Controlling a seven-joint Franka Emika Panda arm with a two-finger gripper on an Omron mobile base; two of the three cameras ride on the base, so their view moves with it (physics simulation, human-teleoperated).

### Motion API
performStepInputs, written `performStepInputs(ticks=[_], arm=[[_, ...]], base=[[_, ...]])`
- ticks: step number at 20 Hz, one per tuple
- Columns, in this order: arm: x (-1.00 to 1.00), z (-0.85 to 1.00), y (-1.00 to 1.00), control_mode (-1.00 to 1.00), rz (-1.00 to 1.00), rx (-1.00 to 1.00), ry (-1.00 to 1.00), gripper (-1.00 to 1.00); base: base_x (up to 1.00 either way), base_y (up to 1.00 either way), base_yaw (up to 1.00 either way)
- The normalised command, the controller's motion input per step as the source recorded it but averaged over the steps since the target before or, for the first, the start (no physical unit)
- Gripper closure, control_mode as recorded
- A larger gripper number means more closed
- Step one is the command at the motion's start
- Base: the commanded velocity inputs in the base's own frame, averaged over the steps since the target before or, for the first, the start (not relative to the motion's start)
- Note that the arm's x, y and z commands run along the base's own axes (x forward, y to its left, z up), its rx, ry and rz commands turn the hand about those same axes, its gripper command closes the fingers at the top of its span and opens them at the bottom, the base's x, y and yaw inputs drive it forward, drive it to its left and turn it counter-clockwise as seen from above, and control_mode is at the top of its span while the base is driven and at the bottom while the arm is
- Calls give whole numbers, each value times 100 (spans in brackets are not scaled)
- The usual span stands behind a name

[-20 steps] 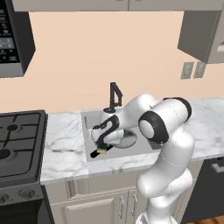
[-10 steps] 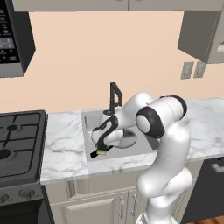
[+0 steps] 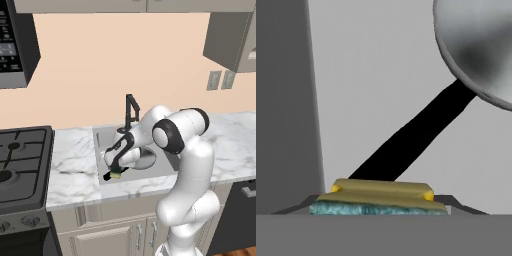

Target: Pick the pan and sponge and place them into the sink. Then turn on the water.

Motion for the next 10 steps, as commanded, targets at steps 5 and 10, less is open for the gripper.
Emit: performStepInputs(ticks=[5,10], arm=[[19,-10,13,-100,0,0,-1,100],[22,-10,13,-100,0,0,-1,100]], base=[[0,0,0],[0,0,0]])
